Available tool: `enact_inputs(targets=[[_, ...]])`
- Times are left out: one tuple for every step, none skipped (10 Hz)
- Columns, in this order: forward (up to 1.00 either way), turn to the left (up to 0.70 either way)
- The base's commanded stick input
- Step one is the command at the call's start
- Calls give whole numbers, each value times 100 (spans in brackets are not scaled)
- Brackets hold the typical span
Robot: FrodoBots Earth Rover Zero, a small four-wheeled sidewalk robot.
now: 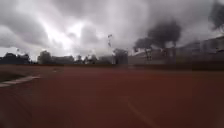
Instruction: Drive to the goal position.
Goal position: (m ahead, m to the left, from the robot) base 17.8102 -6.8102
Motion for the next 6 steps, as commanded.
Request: enact_inputs(targets=[[70,0],[70,0],[70,0],[70,0],[70,0],[70,0]])
